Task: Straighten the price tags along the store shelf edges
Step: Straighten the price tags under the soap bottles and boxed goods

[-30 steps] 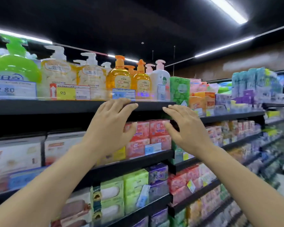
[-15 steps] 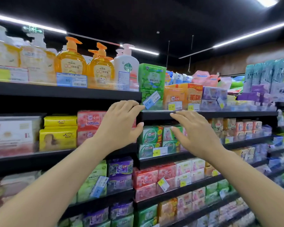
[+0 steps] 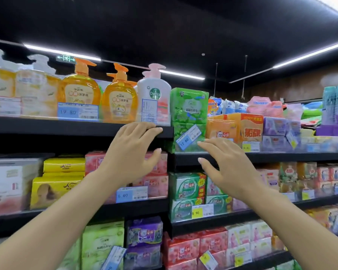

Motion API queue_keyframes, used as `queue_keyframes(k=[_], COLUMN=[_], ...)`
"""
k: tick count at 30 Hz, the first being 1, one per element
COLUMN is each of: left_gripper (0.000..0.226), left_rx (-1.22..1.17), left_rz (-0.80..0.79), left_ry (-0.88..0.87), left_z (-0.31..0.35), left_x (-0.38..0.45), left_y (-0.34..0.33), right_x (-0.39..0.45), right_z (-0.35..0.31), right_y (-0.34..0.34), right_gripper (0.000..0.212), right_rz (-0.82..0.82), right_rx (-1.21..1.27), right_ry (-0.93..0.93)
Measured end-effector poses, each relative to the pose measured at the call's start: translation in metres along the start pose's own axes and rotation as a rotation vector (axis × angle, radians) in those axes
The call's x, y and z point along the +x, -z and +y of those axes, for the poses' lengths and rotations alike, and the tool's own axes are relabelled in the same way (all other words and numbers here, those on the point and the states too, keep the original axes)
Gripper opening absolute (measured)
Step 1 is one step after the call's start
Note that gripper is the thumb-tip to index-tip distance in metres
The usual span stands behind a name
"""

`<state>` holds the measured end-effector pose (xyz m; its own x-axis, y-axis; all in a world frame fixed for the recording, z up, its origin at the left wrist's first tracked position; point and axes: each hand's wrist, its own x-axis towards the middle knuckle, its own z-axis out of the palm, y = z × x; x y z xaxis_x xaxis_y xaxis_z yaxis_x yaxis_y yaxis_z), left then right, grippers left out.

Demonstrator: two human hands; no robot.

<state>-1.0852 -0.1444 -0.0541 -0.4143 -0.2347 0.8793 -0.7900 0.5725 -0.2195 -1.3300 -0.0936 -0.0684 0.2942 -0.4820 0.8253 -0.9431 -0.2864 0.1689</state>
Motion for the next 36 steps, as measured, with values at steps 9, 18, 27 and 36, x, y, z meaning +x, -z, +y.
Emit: queue_keyframes(k=[9, 18, 27, 36], left_gripper=[0.039, 0.036, 0.034, 0.036], left_rx=[-0.01, 0.085, 0.121, 0.16], left_rz=[0.178, 0.303, 0.31, 0.253], left_ry=[-0.007, 0.075, 0.127, 0.172], left_z=[-0.057, -0.044, -0.036, -0.03], left_x=[-0.003, 0.003, 0.004, 0.004], left_y=[-0.013, -0.031, -0.031, -0.029], right_x=[0.068, 0.147, 0.185, 0.18], right_z=[-0.012, -0.016, -0.029, -0.029], right_y=[-0.032, -0.026, -0.034, -0.041], right_gripper=[0.045, 0.041, 0.042, 0.005], right_rz=[0.172, 0.248, 0.188, 0.34], right_rx=[0.13, 0.141, 0.061, 0.177], right_ry=[0.093, 0.202, 0.353, 0.424])
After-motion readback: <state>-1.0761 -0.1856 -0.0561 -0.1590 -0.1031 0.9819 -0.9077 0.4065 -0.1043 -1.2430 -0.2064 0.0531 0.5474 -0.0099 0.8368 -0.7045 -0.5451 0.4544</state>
